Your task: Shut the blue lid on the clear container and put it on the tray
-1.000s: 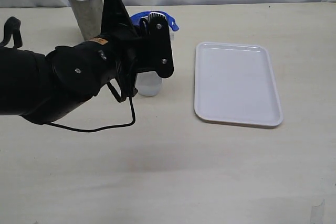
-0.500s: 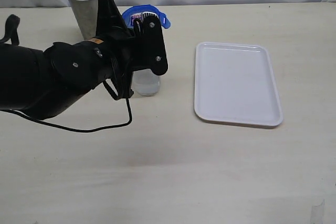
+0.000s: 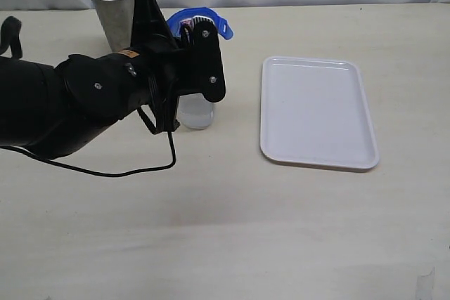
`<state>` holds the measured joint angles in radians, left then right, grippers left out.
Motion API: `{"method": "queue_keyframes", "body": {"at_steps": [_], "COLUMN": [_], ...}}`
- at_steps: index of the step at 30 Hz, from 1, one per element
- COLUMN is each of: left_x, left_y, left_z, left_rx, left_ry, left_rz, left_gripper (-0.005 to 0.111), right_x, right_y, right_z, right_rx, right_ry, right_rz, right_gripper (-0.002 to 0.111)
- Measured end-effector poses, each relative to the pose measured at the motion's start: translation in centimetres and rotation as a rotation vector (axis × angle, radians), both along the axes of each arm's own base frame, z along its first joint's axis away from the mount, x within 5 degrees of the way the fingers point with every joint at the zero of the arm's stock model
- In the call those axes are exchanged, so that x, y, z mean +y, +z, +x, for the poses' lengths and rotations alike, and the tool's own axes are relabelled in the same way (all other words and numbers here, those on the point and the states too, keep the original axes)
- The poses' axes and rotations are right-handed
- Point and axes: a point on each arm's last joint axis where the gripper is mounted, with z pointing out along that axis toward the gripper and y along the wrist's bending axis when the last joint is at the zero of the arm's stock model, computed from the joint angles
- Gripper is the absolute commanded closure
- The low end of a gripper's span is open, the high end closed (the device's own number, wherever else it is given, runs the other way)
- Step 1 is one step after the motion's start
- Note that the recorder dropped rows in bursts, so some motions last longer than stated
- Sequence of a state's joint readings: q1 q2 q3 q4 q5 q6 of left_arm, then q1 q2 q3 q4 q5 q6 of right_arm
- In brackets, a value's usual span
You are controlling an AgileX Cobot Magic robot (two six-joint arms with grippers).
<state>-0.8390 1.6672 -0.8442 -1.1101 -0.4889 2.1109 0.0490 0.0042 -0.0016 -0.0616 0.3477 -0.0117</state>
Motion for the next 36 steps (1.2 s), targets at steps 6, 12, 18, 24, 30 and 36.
{"method": "queue_keyframes", "body": {"at_steps": [6,12,18,24,30,36], "left_x": [-0.13,-0.23,-0.20,-0.05,-0.01,0.00], "left_y": [-0.03,-0.05,0.00,0.17,0.20,0.34], "left_z": [-0.07,-0.12,-0.08,0.07,0.10,0.10], "left_rx": [0.001,0.001,-0.006,-0.029,-0.032,-0.047], "left_ry": [-0.021,-0.038,-0.035,-0.015,-0.012,0.000], "left_rz": [0.007,0.014,0.016,0.018,0.018,0.018], "left_gripper": [0.107,0.107,0.107,0.107,0.107,0.107], "right_x": [0.00,0.00,0.00,0.00,0.00,0.00], "right_y": [0.00,0.00,0.00,0.00,0.00,0.00], "right_z": [0.00,0.00,0.00,0.00,0.00,0.00], "right_rx": [0.000,0.000,0.000,0.000,0.000,0.000], "right_ry": [0.000,0.000,0.000,0.000,0.000,0.000], "right_rz": [0.000,0.000,0.000,0.000,0.000,0.000], "right_gripper": [0.104,0.104,0.104,0.104,0.104,0.104]}}
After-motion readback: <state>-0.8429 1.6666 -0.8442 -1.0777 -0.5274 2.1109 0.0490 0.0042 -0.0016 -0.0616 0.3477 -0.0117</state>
